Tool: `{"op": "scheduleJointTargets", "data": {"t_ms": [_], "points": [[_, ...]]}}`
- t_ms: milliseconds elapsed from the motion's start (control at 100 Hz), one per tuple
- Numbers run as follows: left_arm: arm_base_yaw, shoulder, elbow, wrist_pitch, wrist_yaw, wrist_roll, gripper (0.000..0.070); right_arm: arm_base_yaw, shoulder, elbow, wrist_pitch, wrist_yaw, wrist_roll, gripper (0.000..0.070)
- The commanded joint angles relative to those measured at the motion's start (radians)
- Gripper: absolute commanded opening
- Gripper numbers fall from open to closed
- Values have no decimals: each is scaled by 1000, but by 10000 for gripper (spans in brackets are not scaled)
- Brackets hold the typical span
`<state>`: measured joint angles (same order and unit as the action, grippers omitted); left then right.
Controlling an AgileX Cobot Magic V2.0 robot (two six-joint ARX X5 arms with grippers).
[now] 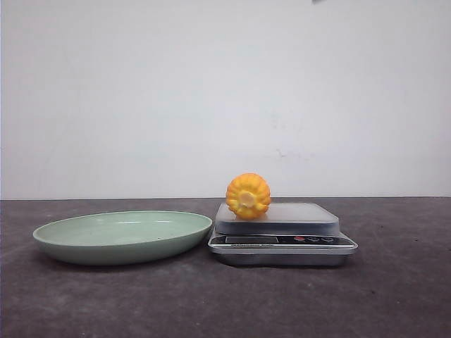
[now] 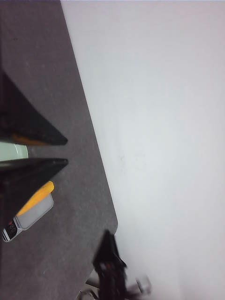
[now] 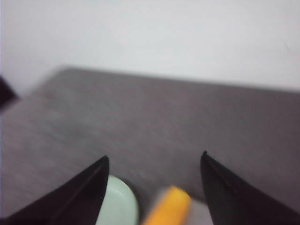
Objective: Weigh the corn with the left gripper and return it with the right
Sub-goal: 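Lower the right gripper over the corn on the scale and close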
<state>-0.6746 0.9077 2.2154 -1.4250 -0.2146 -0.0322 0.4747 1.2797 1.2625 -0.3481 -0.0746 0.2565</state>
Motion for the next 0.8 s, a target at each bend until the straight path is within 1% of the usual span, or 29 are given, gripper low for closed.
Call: {"op": "scheduleJointTargets", "data": {"t_ms": [0,120,210,250,330,400,540,590,710,790], "points": [[-7,4,20,-56,-6,7,0,19,72,21,-35,35,30,419],[-7,4,20,-56,-6,-6,0,31,191,21,-132,63,35,420],[-7,4,20,-56,-6,-6,0,40,273,21,-180,72,66,440],[-7,4,20,-56,-6,-6,0,46,304,21,-185,72,87,470],[-7,4,20,-56,-6,-8,0,58,348,21,-173,57,128,569],[-7,4,20,-56,-6,-14,0,70,367,21,-149,35,141,604],[-7,4,20,-56,-6,-14,0,95,396,21,-109,23,158,606],[-7,4,20,-56,-6,-13,0,101,411,21,-109,22,167,606],[-7,4,20,-56,-6,-13,0,110,452,21,-124,-13,189,606],[-7,4,20,-56,-6,-13,0,119,475,21,-130,-9,190,605]]}}
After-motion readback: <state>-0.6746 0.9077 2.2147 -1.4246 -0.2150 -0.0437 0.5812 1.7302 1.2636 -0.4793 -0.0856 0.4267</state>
